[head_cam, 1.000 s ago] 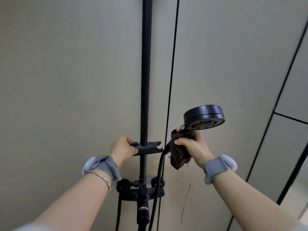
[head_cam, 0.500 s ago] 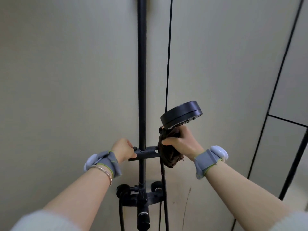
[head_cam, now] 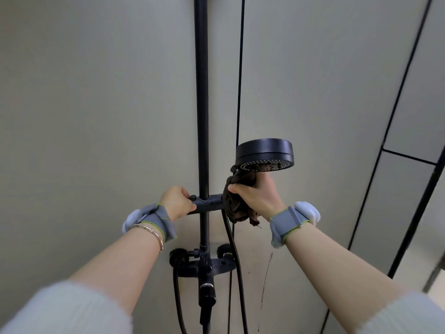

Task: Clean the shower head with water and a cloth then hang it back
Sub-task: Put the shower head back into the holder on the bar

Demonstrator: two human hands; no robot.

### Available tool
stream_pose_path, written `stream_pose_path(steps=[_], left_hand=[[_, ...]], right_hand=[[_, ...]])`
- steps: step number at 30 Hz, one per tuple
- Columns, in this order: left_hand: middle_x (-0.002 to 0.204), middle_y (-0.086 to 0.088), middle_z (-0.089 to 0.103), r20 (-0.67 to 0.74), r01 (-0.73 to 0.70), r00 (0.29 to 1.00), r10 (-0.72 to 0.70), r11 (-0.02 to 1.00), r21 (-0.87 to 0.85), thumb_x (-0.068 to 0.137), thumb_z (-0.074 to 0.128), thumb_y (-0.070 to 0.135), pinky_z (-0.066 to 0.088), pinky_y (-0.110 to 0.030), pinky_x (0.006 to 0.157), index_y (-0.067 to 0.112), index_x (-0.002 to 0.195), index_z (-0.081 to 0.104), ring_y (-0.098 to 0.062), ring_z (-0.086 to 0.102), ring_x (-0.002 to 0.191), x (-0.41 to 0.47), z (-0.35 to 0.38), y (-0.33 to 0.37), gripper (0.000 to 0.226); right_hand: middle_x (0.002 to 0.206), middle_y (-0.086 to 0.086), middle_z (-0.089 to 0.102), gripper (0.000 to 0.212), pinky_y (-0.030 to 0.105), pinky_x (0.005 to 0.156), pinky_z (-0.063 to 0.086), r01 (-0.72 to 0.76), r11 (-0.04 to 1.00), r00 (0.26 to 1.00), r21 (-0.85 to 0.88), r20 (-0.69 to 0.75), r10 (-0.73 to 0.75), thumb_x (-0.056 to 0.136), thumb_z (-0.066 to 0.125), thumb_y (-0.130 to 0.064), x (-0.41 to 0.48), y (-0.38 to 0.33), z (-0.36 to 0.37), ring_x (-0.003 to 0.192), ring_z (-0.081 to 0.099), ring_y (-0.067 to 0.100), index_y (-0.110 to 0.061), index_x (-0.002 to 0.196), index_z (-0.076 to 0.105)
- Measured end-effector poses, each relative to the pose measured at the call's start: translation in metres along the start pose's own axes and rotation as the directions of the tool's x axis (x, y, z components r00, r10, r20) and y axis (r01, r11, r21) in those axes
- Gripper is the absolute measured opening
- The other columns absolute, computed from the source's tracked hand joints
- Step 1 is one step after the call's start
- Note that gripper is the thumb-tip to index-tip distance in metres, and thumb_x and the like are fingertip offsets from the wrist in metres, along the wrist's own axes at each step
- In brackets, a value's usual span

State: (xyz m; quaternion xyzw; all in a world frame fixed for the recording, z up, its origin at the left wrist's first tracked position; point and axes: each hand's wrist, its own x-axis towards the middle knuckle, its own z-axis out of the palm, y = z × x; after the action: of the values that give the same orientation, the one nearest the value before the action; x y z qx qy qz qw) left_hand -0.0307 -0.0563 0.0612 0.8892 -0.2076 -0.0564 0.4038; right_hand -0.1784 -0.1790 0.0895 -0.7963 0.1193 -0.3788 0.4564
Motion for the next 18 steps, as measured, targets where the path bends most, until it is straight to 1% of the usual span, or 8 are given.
stream_pose_path(steps=[3, 6, 9, 11, 13, 15, 16, 18], left_hand=[[0.111, -0.018, 0.064, -0.049, -0.014, 0.999, 0.013, 1.0, -0.023, 0.077, 0.066, 0.007, 0.047, -0.033, 0.085, 0.006, 0.103, 0.061, -0.034, 0.059, 0.103, -0.003, 0.003, -0.003, 0.026], [0.111, -0.017, 0.065, -0.082, -0.035, 0.996, 0.032, 0.999, -0.035, 0.077, 0.065, 0.008, 0.045, -0.029, 0.083, 0.006, 0.106, 0.062, -0.033, 0.059, 0.103, -0.004, 0.007, -0.007, 0.029], [0.112, -0.017, 0.065, -0.088, -0.031, 0.996, 0.027, 0.999, -0.043, 0.078, 0.064, 0.007, 0.045, -0.03, 0.083, 0.006, 0.105, 0.062, -0.033, 0.059, 0.103, -0.005, 0.009, -0.006, 0.028], [0.112, -0.017, 0.065, -0.1, -0.043, 0.994, 0.039, 0.998, -0.04, 0.078, 0.065, 0.007, 0.045, -0.031, 0.084, 0.005, 0.106, 0.062, -0.033, 0.059, 0.104, -0.006, 0.009, -0.006, 0.028], [0.112, -0.017, 0.065, -0.109, -0.054, 0.993, 0.048, 0.997, -0.046, 0.077, 0.066, 0.008, 0.045, -0.03, 0.085, 0.005, 0.105, 0.063, -0.033, 0.059, 0.104, -0.006, 0.009, -0.008, 0.029], [0.11, -0.017, 0.066, -0.112, -0.052, 0.993, 0.045, 0.997, -0.057, 0.075, 0.067, 0.008, 0.045, -0.029, 0.084, 0.006, 0.102, 0.063, -0.033, 0.06, 0.103, -0.006, 0.009, -0.01, 0.027], [0.109, -0.017, 0.066, -0.113, -0.054, 0.992, 0.047, 0.997, -0.056, 0.075, 0.067, 0.008, 0.045, -0.029, 0.084, 0.006, 0.101, 0.064, -0.033, 0.06, 0.102, -0.006, 0.009, -0.009, 0.026], [0.108, -0.017, 0.067, -0.122, -0.061, 0.991, 0.055, 0.997, -0.046, 0.075, 0.066, 0.008, 0.045, -0.028, 0.083, 0.006, 0.101, 0.065, -0.033, 0.061, 0.101, -0.006, 0.009, -0.009, 0.026]], right_hand=[[0.076, -0.005, 0.066, 0.017, 0.019, 0.066, 0.051, -0.066, 0.996, 0.996, 0.056, 0.07, 0.062, 0.07, 0.068, -0.007, -0.006, 0.004, -0.006, 0.074, 0.063, 0.005, -0.023, 0.073, 0.062], [0.079, -0.004, 0.066, 0.018, 0.023, 0.07, 0.05, -0.135, 0.983, 0.99, 0.125, 0.066, 0.128, 0.071, 0.067, -0.005, -0.012, 0.01, -0.01, 0.077, 0.063, 0.009, -0.022, 0.074, 0.061], [0.078, -0.006, 0.065, 0.024, 0.023, 0.071, 0.05, -0.106, 0.992, 0.991, 0.061, 0.094, 0.1, 0.07, 0.067, -0.003, -0.006, 0.005, -0.006, 0.078, 0.062, 0.01, -0.026, 0.072, 0.06], [0.076, -0.008, 0.063, 0.029, 0.015, 0.065, 0.048, -0.089, 0.994, 0.99, 0.06, 0.115, 0.082, 0.07, 0.066, -0.002, -0.001, 0.0, -0.004, 0.075, 0.061, 0.006, -0.03, 0.073, 0.058], [0.074, -0.01, 0.062, 0.032, 0.006, 0.056, 0.045, -0.087, 0.994, 0.991, 0.067, 0.107, 0.08, 0.07, 0.065, -0.001, 0.003, 0.0, -0.002, 0.067, 0.061, -0.004, -0.031, 0.073, 0.057], [0.072, -0.011, 0.061, 0.033, 0.001, 0.051, 0.041, -0.075, 0.997, 0.992, 0.025, 0.101, 0.072, 0.069, 0.065, 0.0, 0.003, 0.004, 0.003, 0.06, 0.059, -0.012, -0.032, 0.07, 0.056], [0.071, -0.011, 0.06, 0.033, 0.002, 0.05, 0.041, -0.068, 0.998, 0.994, 0.003, 0.091, 0.068, 0.069, 0.065, 0.0, 0.003, 0.006, 0.006, 0.059, 0.059, -0.011, -0.031, 0.069, 0.055], [0.07, -0.01, 0.06, 0.03, 0.008, 0.054, 0.044, -0.073, 0.997, 0.995, -0.037, 0.07, 0.075, 0.069, 0.066, -0.003, 0.0, 0.009, 0.008, 0.063, 0.059, -0.004, -0.03, 0.067, 0.054]])
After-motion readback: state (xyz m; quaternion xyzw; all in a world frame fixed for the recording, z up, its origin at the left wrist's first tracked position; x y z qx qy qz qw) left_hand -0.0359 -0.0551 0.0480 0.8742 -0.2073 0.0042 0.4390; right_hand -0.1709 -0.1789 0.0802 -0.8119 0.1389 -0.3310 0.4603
